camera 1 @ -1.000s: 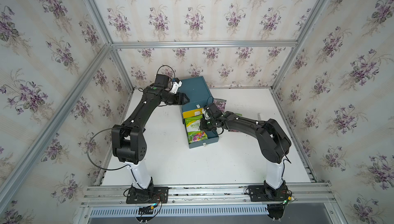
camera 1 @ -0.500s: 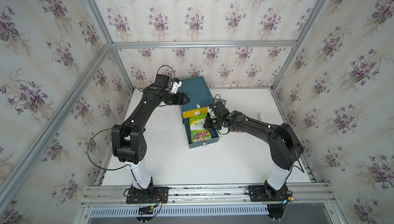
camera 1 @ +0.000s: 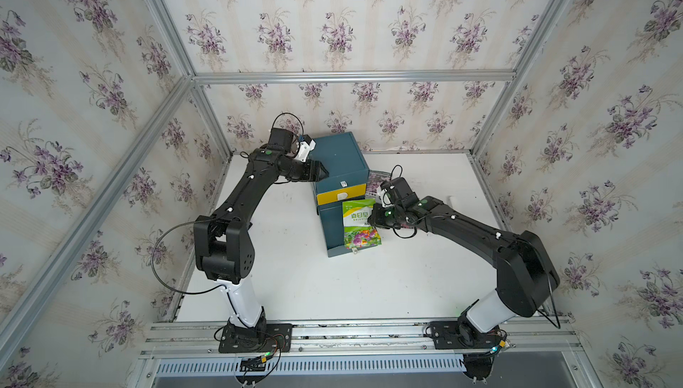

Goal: Take the seed bags out of the drawer
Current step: Place the seed packet at the center of the board.

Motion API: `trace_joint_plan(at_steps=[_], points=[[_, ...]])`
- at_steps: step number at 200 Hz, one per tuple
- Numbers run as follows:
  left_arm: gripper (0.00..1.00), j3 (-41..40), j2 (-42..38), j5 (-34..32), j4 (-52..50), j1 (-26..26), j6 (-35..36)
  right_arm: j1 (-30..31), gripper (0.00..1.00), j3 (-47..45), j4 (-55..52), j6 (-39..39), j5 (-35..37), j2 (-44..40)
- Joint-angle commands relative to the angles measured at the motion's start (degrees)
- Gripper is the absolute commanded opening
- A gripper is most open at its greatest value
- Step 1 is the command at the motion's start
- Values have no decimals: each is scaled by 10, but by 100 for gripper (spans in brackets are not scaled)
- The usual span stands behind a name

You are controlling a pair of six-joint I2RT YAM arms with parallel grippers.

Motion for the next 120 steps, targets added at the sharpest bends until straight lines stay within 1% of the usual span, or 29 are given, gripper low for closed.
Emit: trace_joint_plan(at_steps=[1, 27, 31, 70, 92, 120], points=[[76, -13, 22, -107, -166, -4, 38, -15, 0, -21, -33, -3, 10, -37], [76, -12, 22, -108, -166, -4, 39, -37, 0, -55, -67, -10, 20, -101], [76, -12, 22, -108, -167, -4, 40, -61, 0, -61, -72, -11, 21, -108], [76, -13, 25, -107, -165, -4, 38, -124, 0, -113, -119, -37, 36, -184], [76, -11, 26, -108, -166, -3, 39, -149, 0, -139, -128, -50, 42, -209], [76, -8, 29, -107, -167, -4, 38, -154, 0, -172, -119, -59, 38, -205]])
